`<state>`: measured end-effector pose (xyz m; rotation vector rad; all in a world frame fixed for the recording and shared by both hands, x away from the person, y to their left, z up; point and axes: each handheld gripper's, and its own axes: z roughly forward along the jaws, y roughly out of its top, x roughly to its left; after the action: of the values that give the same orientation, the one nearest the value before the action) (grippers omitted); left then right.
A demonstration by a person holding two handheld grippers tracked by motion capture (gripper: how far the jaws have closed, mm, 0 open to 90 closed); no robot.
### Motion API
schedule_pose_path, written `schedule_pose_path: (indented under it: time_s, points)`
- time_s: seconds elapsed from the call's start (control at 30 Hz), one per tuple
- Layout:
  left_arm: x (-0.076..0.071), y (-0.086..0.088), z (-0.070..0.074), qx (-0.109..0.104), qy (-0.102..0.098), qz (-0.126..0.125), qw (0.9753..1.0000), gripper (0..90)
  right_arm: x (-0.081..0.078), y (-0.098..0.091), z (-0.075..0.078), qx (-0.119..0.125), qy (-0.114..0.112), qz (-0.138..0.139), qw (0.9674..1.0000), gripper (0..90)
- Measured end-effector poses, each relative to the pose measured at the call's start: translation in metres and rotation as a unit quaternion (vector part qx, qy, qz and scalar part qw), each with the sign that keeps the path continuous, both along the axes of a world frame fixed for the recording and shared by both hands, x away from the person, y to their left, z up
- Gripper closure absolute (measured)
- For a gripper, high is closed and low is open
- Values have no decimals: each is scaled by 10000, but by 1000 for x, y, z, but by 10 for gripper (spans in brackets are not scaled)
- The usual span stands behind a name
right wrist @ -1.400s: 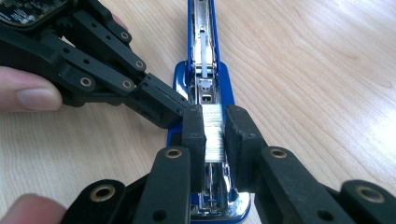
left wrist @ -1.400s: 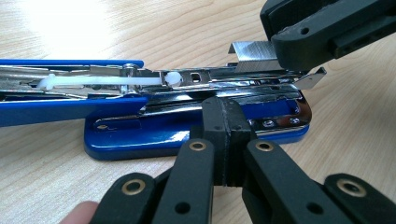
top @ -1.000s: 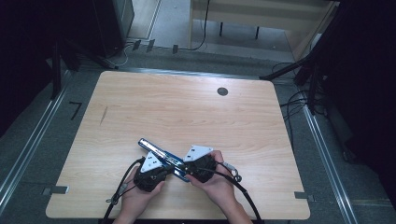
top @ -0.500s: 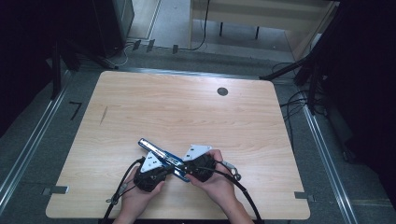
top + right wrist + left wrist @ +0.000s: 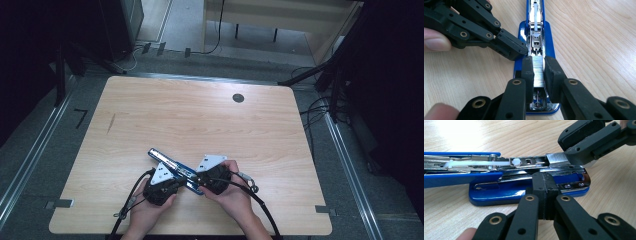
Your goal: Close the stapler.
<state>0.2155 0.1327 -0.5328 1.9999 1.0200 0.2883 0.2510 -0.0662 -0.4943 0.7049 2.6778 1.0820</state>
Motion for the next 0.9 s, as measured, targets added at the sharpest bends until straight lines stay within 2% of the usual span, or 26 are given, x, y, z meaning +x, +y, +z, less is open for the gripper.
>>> schedule_pose_path:
  time_s: [0.07, 0.13, 0.2, 0.37, 0.5, 0.67, 0.9]
  points:
    - [0, 0, 0, -5, -6, 3, 10000, 900, 1, -1, 0, 66, 49, -7, 10000, 784]
    - [0, 0, 0, -2, -1, 0, 10000, 900, 1, -2, 2, 231, 51, -15, 9997, 785]
    - [0, 0, 0, -6, -5, 4, 10000, 900, 1, -2, 3, 298, 8, -60, 9995, 819]
    - [0, 0, 0, -1, -8, 1, 10000, 900, 5, 4, -1, 341, -60, -147, 9993, 893]
    - [0, 0, 0, 1, -5, -3, 10000, 900, 7, 12, -5, 401, -80, -157, 9990, 895]
    - [0, 0, 0, 4, -9, 3, 10000, 900, 9, 21, -9, 337, -170, -97, 9992, 896]
    - [0, 0, 0, 5, -12, -3, 10000, 900, 5, 17, -8, 161, -169, -110, 9997, 900]
